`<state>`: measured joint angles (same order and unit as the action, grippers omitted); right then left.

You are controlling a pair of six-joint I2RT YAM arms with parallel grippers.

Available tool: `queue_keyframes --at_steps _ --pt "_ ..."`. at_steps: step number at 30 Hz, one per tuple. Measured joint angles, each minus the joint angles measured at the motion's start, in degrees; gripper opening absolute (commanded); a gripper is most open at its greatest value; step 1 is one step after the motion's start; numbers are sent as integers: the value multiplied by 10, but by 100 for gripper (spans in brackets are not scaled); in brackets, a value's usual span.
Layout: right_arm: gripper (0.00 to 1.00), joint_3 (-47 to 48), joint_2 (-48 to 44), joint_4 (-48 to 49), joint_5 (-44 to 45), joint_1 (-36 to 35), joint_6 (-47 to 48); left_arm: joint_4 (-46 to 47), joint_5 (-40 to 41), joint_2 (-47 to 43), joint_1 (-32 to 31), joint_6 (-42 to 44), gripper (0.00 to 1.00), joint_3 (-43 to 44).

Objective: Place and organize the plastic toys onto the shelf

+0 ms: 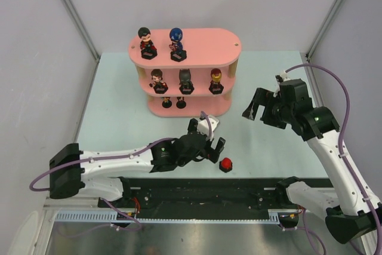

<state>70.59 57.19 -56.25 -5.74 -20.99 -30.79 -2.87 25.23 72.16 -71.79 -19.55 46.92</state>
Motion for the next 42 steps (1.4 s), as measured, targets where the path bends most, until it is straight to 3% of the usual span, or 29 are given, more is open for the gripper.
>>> queue_keyframes --at_steps 23,42 --pt "100 -41 -4 13 -66 68 40 23 -31 104 -55 -52 99 40" --pt "100 -51 -4 17 -83 74 45 5 -34 156 -70 -74 77 42"
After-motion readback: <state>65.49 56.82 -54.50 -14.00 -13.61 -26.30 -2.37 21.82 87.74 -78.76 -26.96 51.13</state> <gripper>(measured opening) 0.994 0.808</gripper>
